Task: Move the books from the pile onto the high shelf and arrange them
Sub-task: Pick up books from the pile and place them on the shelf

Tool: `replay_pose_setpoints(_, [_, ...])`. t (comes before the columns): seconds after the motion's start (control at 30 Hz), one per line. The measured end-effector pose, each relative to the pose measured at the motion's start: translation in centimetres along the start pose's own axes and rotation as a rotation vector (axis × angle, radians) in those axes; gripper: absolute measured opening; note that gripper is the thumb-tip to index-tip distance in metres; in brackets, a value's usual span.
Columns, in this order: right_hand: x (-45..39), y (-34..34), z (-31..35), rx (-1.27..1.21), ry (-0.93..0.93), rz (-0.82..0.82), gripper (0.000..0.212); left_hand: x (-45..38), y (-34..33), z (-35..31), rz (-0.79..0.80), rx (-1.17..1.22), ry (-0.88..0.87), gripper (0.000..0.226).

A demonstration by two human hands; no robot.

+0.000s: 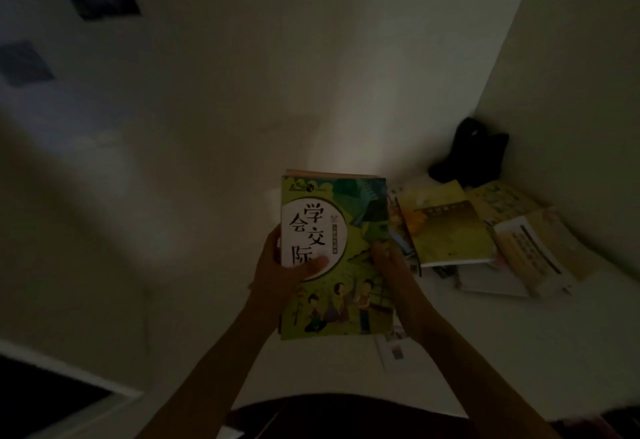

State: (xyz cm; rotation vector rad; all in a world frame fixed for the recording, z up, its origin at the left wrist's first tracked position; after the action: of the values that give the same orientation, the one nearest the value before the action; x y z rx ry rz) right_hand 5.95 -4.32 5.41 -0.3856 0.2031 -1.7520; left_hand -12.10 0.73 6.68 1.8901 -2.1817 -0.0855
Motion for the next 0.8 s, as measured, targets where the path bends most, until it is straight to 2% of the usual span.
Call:
replay_pose_setpoints(0.13, [2.5,-3.3,4.2,0.074,0.137,-0.003,0.03,4.6,2.9,-5.3,-0.147,-0.061,-0.1,0.08])
replay_pose_setpoints(0.23, [5.4,-6.4,8.0,0.098,0.26,0.096,0.018,9.5,5.7,-9.3,-0.276,-0.073,-0.176,0.077])
replay_pose_setpoints(0.43, [13.0,-13.8,15.9,0.159,0.52,0.337,0.037,21.7,12.2,-17.1,-0.546,-0.083,-0.313,0.089])
replay_pose_setpoints(0.6, [18.9,-21.6,24.5,0.092,0.71,0.519,0.033,30.7,17.6,-25.0,-0.761,-0.045,-0.412,0.091])
replay_pose_setpoints(0.73, [21.4,-28.0,31.0,0.033,0.806,0.658,0.057,34.5,21.4,-32.1,-0.862,-0.041,-0.523,0.088])
replay_pose_setpoints(0.8, [21.6,-31.0,34.6,0.024,0.873,0.68,0.052,35.3,23.0,-35.8,-0.88,-0.033,-0.604,0.083])
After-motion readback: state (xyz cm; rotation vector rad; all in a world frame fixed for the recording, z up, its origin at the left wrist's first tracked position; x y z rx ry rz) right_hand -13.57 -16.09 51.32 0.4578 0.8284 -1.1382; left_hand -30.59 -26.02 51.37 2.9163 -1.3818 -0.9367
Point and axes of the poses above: each hand's wrist, its own x-axis away from the middle knuckle, its own y-axis out of the back of the hand, z = x × y, the point moved 8 cm from there along -x, towards the middle knuckle, and after that the axes turned 15 degrees about -x, right-handed, at the moved point
